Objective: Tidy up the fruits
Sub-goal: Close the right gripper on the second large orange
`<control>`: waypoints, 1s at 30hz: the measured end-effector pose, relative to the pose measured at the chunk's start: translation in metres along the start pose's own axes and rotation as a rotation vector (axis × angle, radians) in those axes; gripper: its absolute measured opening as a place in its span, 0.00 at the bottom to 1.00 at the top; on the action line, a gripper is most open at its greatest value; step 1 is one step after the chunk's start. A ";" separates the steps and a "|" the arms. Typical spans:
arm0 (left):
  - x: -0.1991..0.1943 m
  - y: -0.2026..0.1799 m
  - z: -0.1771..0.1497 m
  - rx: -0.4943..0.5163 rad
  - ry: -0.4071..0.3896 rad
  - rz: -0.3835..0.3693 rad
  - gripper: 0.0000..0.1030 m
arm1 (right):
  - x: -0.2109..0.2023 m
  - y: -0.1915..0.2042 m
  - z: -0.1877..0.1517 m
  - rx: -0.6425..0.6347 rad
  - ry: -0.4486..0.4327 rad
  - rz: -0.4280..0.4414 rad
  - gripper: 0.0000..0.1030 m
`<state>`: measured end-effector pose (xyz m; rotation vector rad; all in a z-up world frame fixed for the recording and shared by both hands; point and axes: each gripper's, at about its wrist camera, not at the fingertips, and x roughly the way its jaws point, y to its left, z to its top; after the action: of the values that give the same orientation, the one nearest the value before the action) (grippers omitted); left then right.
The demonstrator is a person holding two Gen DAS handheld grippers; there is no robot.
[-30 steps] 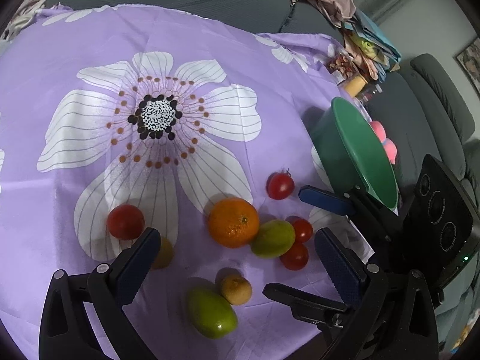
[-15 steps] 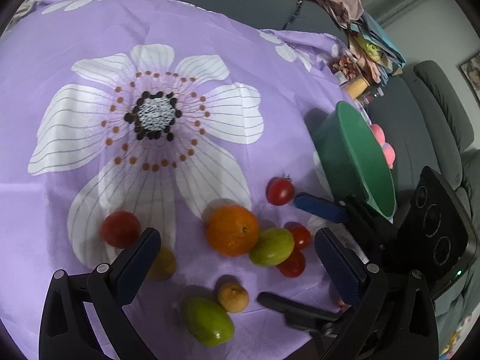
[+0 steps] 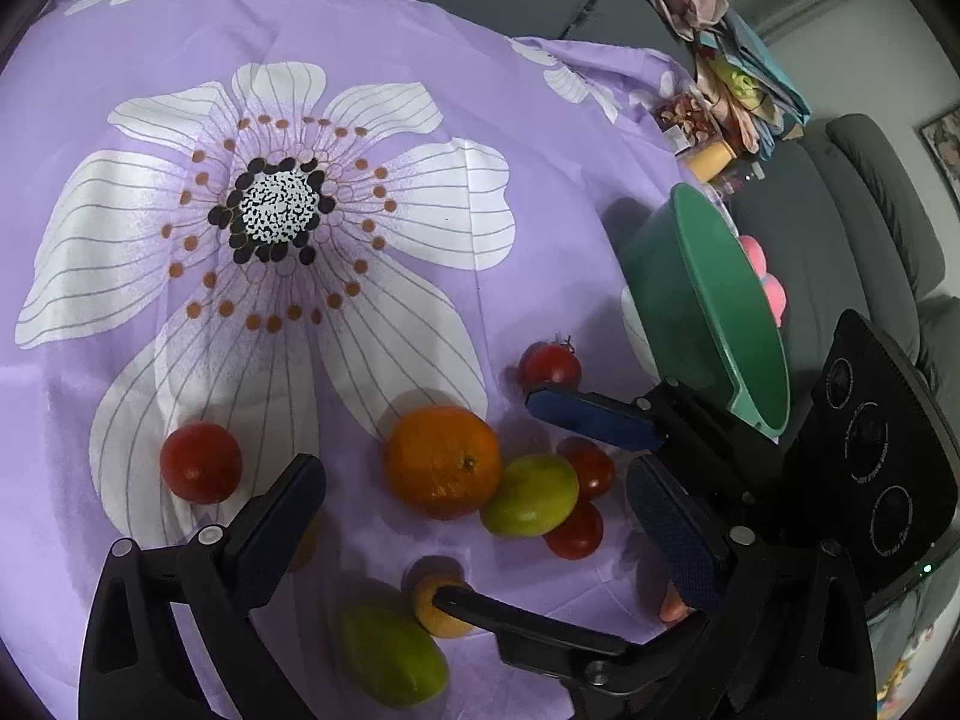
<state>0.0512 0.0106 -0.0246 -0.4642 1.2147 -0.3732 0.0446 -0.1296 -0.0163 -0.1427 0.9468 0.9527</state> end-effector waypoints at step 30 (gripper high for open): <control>0.011 0.003 -0.002 0.013 0.031 0.028 0.49 | 0.027 0.007 0.003 -0.031 0.152 -0.098 0.46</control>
<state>0.0531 0.0074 -0.0357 -0.4314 1.2471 -0.3653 0.0472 -0.1066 -0.0319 -0.2886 1.0550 0.8754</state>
